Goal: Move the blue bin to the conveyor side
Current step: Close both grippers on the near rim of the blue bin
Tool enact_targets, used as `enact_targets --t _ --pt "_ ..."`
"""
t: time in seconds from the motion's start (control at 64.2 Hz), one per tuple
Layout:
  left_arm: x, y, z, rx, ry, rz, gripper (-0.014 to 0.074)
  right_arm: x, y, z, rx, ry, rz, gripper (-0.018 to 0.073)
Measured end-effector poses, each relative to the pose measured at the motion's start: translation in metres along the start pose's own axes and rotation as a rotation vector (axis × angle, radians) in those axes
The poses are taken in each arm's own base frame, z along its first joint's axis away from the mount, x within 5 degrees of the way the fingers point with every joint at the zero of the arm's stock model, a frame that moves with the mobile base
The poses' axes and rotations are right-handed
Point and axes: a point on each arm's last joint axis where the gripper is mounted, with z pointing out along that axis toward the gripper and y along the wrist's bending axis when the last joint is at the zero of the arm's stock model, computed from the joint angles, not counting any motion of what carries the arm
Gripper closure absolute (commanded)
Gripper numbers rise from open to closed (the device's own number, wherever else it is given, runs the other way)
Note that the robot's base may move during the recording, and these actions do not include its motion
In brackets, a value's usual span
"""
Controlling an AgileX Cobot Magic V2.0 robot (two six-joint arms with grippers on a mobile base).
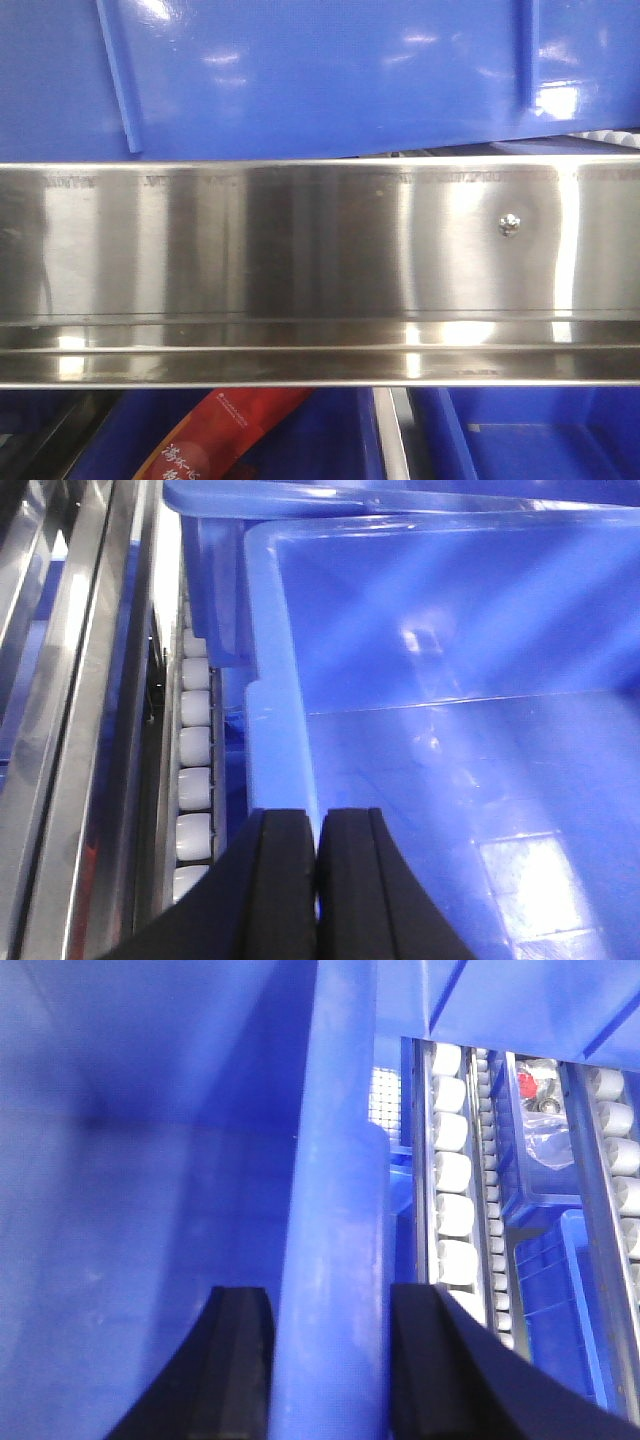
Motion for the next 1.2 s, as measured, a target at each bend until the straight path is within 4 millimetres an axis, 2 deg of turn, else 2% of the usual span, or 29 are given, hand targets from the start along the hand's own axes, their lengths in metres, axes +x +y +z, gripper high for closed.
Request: enact_targets --t 0.14,0.218,0.467,0.607,0.81,1.09,1.199 --pt "0.0 0.0 0.001 0.0 0.0 0.0 0.0599 0.0 0.0 0.0 0.0 0.0 0.004 0.0648" --pt "-0.002 0.001 0.004 -0.001 -0.01 -0.001 0.0564 0.0 0.0 0.0 0.0 0.0 0.004 0.0648" --pt "-0.003 0.004 0.028 -0.006 -0.001 -0.064 0.0274 0.0 0.0 0.0 0.0 0.0 0.004 0.0648" --pt "-0.002 0.007 0.042 -0.01 0.024 -0.09 0.0182 0.0 0.0 0.0 0.0 -0.001 0.004 0.0648" --pt "0.003 0.009 0.059 -0.015 0.082 -0.099 0.0237 0.0 0.0 0.0 0.0 -0.001 0.004 0.0648" --pt "0.007 0.011 0.077 -0.006 0.128 -0.116 0.0434 0.0 0.0 0.0 0.0 -0.001 0.004 0.0648" --pt "0.007 0.009 0.08 0.018 0.134 -0.137 0.0445 0.0 0.0 0.0 0.0 -0.001 0.004 0.0648"
